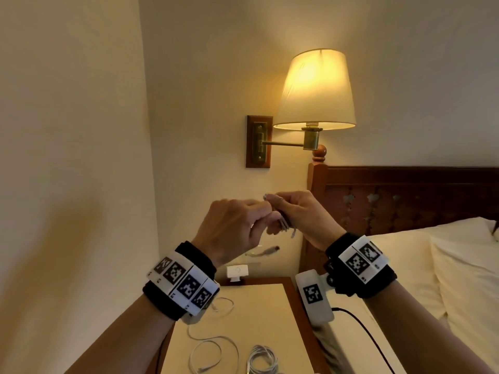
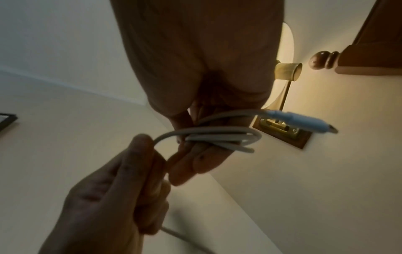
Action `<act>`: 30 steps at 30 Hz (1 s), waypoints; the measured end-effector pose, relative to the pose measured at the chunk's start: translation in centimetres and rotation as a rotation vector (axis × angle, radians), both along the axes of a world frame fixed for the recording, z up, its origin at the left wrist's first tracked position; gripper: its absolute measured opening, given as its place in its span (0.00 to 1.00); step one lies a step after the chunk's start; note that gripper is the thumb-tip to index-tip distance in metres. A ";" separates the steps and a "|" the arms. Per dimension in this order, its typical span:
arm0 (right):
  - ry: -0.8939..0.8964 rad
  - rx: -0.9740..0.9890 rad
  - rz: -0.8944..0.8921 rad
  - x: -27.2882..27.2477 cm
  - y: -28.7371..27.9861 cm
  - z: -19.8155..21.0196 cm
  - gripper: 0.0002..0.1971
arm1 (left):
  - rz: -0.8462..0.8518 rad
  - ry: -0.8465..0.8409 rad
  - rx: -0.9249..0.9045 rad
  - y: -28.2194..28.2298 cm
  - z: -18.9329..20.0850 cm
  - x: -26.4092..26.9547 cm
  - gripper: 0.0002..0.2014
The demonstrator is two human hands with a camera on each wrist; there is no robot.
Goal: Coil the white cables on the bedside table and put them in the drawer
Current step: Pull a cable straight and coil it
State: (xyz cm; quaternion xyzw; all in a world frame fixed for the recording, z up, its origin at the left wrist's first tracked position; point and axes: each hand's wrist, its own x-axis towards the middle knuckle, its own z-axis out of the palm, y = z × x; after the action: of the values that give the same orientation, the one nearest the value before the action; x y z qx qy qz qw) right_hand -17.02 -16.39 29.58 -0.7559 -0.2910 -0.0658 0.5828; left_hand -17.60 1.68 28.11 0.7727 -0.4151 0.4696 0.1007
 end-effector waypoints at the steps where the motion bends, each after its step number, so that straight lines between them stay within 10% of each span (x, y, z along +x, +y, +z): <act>1: -0.021 -0.034 0.004 -0.1 0.1 -0.1 0.18 | 0.025 -0.035 -0.025 0.1 0.1 0.3 0.15; 5: 0.080 0.015 0.050 0.0 0.5 -0.3 0.19 | 0.041 0.057 -0.197 0.5 -0.2 1.3 0.18; 16: 0.356 0.224 0.254 0.0 0.3 -0.5 0.19 | -0.436 1.129 -0.483 0.5 -0.8 -0.2 0.20; 30: -0.173 -0.235 -0.442 -0.4 -0.2 -2.7 0.05 | -0.136 0.805 -0.740 -0.5 -1.3 1.1 0.21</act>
State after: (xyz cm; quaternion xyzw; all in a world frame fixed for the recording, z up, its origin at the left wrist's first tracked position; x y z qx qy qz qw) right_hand -17.46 -16.57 26.91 -0.8552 -0.1732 -0.2218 0.4353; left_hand -16.47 1.23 26.77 0.7756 -0.1999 0.2439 0.5467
